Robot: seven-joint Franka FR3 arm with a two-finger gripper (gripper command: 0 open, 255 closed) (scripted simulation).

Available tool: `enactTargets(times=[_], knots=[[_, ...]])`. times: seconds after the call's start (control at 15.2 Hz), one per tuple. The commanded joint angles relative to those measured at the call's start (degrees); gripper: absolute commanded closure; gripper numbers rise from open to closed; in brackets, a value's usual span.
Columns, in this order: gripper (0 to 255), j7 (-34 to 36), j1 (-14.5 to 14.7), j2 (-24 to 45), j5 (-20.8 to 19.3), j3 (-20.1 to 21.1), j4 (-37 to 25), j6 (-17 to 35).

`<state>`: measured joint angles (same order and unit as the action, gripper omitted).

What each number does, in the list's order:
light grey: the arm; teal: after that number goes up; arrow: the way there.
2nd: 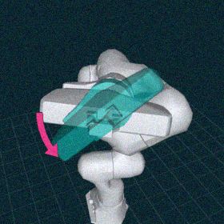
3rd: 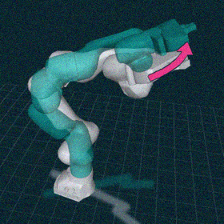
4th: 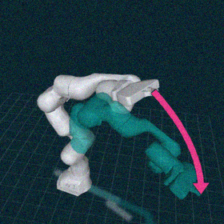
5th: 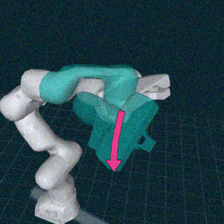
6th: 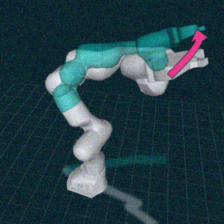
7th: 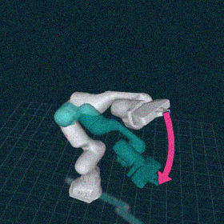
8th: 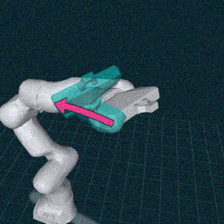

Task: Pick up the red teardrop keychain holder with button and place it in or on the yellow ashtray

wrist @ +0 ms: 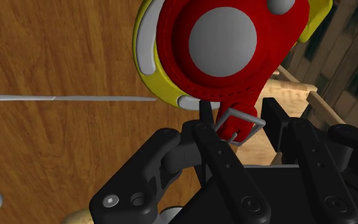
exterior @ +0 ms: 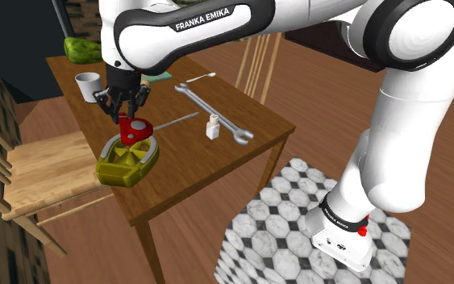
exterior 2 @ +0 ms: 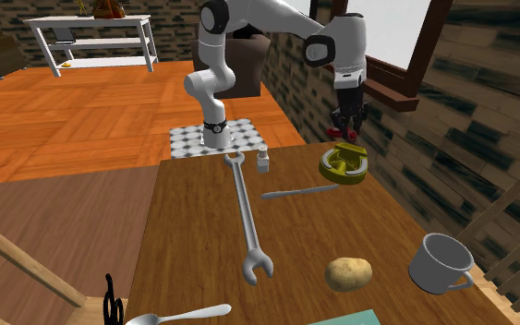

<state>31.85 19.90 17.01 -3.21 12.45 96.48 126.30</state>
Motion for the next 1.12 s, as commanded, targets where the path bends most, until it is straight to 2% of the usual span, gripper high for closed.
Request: enactTargets(times=[0.0, 0.59, 1.06], knots=[[255, 0.07, 0.02, 0.55, -0.16, -0.07, 0.94, 1.51], [255, 0.53, 0.21, 3.15, -0.97, -0.41, 4.93, 8.04], [255, 0.53, 0.21, 3.15, -0.97, -0.41, 4.93, 8.04]])
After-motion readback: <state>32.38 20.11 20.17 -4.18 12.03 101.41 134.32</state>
